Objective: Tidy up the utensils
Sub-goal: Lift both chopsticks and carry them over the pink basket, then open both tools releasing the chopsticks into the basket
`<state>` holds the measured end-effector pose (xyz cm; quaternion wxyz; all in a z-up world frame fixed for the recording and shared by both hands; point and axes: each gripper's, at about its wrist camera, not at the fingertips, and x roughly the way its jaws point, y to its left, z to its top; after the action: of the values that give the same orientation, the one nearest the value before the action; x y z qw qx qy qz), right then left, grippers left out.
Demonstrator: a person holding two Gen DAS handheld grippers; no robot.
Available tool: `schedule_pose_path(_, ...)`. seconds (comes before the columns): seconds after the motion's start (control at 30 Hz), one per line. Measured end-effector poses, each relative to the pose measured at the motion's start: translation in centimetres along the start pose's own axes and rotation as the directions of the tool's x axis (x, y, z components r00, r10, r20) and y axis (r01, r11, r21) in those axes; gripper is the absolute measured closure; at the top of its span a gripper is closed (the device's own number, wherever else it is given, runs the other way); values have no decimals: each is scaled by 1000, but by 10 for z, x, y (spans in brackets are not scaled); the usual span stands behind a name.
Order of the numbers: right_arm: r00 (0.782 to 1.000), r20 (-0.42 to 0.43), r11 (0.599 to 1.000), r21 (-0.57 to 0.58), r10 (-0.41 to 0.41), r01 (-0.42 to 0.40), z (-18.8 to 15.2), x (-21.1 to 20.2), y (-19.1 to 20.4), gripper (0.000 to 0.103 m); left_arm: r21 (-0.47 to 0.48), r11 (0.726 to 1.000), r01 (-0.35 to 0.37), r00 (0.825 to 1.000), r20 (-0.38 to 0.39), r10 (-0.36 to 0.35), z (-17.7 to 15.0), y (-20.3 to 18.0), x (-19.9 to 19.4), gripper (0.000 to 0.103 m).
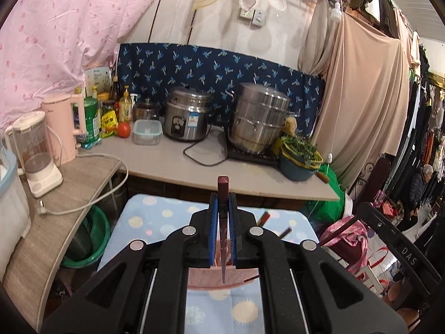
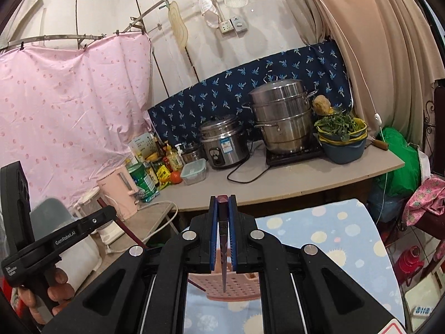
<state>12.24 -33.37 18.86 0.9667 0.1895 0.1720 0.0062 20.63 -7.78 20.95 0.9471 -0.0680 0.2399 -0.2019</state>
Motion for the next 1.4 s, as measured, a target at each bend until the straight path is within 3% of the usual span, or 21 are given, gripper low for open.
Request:
schedule_pose_path(0.2,1000,28,1000,9,-3,2,24,26,2,96,16,999,-42,998,53,41,26,1,16,96)
schedule_pose_path(0.33,1000,3,1000,1,-11,11,25,48,4,96,12,998,-62,997,41,61,28,8,34,96)
schedule_pose_path(0.9,986,-159,999,-18,-47,45,-27,111,-4,95,8,997,-71,997,-38,71,-4,20,81,96)
schedule_pose_path(0.97,987,-154,999,-15,-43,42,-30,110,-5,88,15,997,-82,996,-32,82,-6,19,82,95)
schedule_pose_path(1.07,989,-136,999,-26,-50,47,-31,105,-2,75,13,995,-96,995,-36,96,-9,17,83,81)
schedule_pose_path(1.4,985,-162,998,-27,-55,52,-43,88,-4,71,45,988,-151,987,-45,153,-28,14,69,59)
